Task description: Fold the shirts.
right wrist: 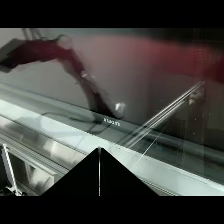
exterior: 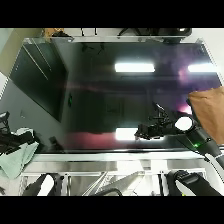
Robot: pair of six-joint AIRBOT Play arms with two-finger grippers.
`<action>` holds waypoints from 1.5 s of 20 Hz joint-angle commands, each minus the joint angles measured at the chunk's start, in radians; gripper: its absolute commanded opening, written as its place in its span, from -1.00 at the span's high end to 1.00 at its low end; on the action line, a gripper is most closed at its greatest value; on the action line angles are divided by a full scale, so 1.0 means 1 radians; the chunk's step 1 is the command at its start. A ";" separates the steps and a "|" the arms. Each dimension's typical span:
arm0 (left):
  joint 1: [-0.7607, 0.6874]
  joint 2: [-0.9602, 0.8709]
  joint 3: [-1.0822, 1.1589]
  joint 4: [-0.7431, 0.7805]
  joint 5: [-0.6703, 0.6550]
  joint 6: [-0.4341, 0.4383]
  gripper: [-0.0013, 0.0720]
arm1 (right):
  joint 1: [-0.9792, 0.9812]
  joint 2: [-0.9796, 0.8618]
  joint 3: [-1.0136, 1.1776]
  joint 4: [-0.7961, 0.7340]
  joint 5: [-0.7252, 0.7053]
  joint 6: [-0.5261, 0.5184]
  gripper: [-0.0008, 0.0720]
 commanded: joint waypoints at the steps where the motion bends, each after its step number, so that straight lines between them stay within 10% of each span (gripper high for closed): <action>1: 0.056 -0.152 -0.030 0.102 0.092 -0.003 -0.88 | 0.001 0.000 0.000 0.000 0.000 0.000 0.93; 5: 0.053 -0.295 -0.001 0.114 0.168 -0.011 -0.80 | 0.001 0.000 0.000 0.000 0.000 0.000 0.93; 6: 0.053 -0.323 0.024 0.110 0.158 -0.019 -0.33 | 0.001 0.001 0.000 0.000 0.000 0.000 0.93; 7: 0.053 -0.348 0.057 0.106 0.125 -0.019 0.68 | 0.001 0.001 0.000 0.000 0.000 0.000 0.93; 8: 0.053 -0.365 0.094 0.103 0.083 -0.019 0.94 | 0.001 0.000 0.000 0.000 0.000 0.000 0.93; 18: -0.283 -0.037 0.560 -0.575 -0.051 0.039 0.94 | 0.001 0.000 0.000 0.001 0.000 0.000 0.93; 25: -0.781 0.050 0.425 -0.598 0.221 -0.017 0.93 | 0.001 0.000 0.000 0.001 -0.010 0.000 0.93; 28: -0.921 -0.027 0.316 -0.597 0.336 -0.030 0.69 | 0.000 0.000 0.000 0.000 -0.022 -0.019 0.93; 29: -0.929 -0.061 0.319 -0.598 0.332 -0.031 -0.37 | -0.001 0.001 0.001 0.001 -0.023 -0.039 0.93; 30: -0.917 -0.093 0.341 -0.598 0.309 -0.045 -0.94 | -0.001 0.001 0.009 0.000 -0.031 -0.060 0.93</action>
